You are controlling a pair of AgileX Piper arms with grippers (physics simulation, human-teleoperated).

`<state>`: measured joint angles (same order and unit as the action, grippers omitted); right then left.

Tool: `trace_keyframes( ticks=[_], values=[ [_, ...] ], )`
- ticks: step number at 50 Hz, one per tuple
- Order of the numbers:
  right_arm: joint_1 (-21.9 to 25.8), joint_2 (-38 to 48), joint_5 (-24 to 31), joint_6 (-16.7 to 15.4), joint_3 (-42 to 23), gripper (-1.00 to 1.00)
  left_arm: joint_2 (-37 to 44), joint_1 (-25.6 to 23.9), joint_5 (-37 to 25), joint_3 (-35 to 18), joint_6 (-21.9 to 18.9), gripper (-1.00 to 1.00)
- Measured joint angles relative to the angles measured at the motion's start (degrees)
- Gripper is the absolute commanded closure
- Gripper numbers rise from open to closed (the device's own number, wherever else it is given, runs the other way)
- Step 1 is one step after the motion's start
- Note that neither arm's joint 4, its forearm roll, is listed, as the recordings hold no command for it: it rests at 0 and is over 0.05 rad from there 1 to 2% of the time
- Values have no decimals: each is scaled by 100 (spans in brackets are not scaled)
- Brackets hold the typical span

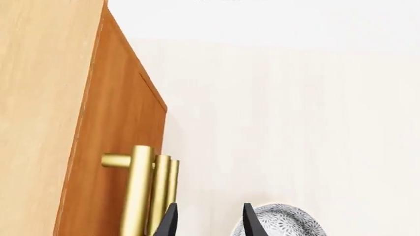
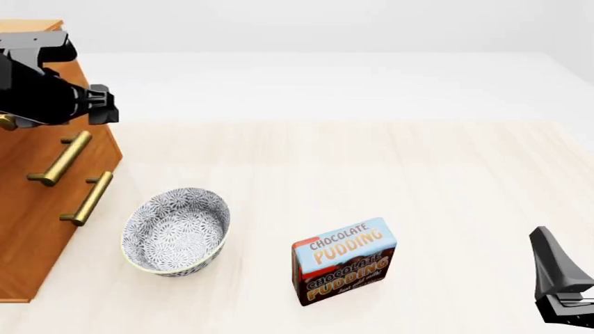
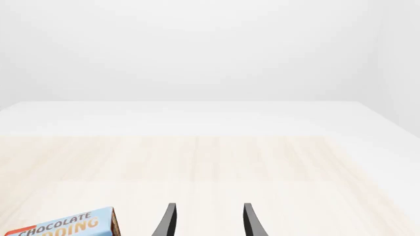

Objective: Put the butter at the back in the top drawer of the cabinet and close it.

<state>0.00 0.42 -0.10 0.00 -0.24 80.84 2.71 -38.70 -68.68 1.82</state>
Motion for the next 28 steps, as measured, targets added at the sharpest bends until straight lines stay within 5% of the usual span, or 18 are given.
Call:
trace_keyframes(
  ticks=[28],
  values=[
    [0, 0, 0, 0, 0, -100, -196, 138, 124, 218, 28, -100]
  ],
)
